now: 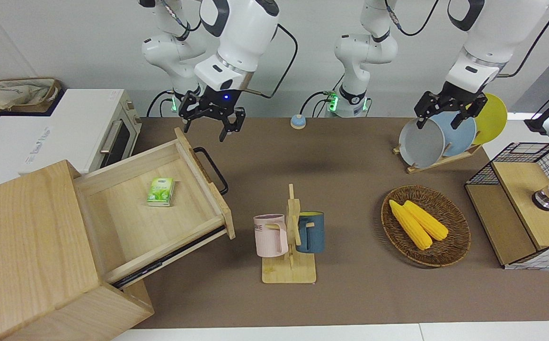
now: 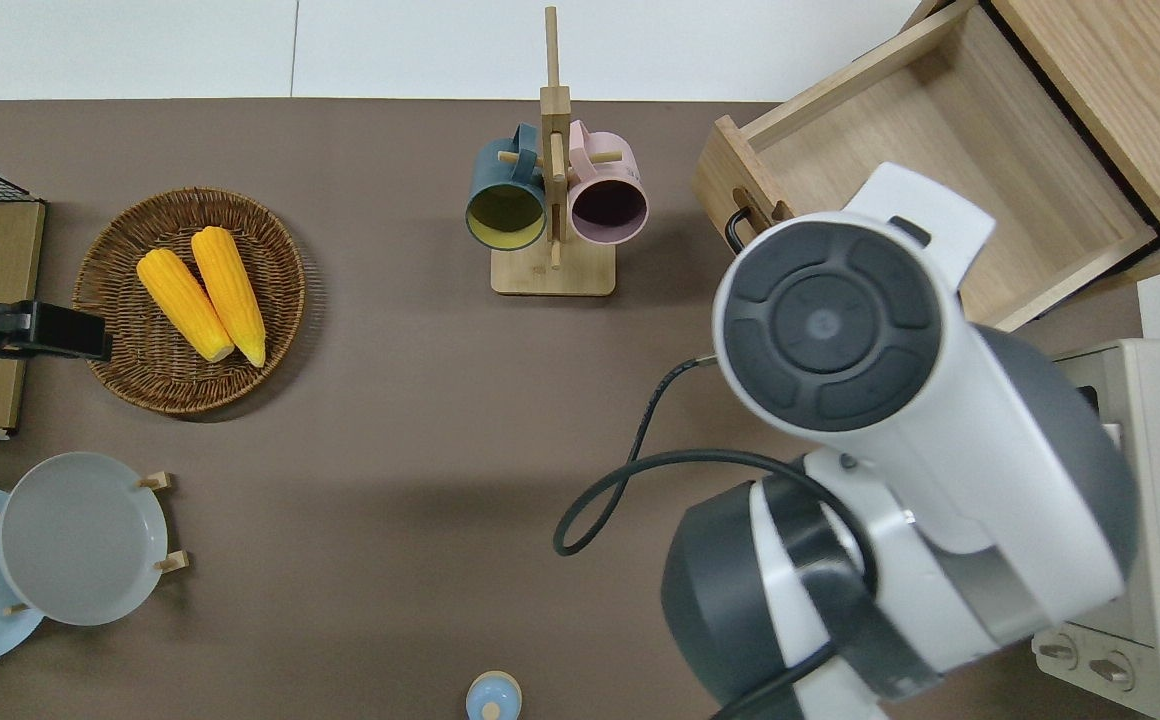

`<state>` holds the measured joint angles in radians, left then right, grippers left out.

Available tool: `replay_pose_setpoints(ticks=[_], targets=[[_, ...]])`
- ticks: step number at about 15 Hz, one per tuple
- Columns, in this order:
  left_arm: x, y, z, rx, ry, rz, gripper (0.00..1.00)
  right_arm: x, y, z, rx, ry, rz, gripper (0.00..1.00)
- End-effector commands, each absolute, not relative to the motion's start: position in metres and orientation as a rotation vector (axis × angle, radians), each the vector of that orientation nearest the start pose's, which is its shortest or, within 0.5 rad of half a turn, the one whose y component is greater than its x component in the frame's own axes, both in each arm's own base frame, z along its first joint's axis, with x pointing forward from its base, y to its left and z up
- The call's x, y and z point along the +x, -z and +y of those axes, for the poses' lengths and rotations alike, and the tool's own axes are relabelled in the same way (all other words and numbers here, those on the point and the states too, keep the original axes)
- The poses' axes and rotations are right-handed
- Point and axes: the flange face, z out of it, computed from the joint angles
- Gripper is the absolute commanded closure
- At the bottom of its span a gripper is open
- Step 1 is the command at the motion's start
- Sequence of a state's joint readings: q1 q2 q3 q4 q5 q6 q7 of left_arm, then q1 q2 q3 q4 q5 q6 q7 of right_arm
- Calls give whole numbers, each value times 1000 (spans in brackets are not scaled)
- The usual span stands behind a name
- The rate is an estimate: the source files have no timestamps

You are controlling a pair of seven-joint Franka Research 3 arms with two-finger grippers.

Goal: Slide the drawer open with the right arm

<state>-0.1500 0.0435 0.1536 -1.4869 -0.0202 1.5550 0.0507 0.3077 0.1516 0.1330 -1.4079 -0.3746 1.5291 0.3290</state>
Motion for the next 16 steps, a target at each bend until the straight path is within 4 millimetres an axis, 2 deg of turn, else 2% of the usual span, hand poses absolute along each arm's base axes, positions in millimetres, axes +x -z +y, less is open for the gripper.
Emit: replay_pose_setpoints(ticks=[1,5,7,8,10,16], targets=[[571,-641,-2,-3137,52,88,2,563,-634,161,-3327,125,-102,15],[571,-641,-2,-3137,52,88,5,569,-639,117,-3221,80,36,15],[571,-641,-2,-3137,52,88,5,573,-639,93,-3179,57,-6,15],[571,-641,-2,-3137,52,88,5,576,-638,72,-3140,44,-7,15],[571,-641,-2,-3137,52,88,2,578,-637,53,-3114,37,37,15],[571,-641,-2,-3137,52,88,5,584,-628,16,-3115,13,16,15]])
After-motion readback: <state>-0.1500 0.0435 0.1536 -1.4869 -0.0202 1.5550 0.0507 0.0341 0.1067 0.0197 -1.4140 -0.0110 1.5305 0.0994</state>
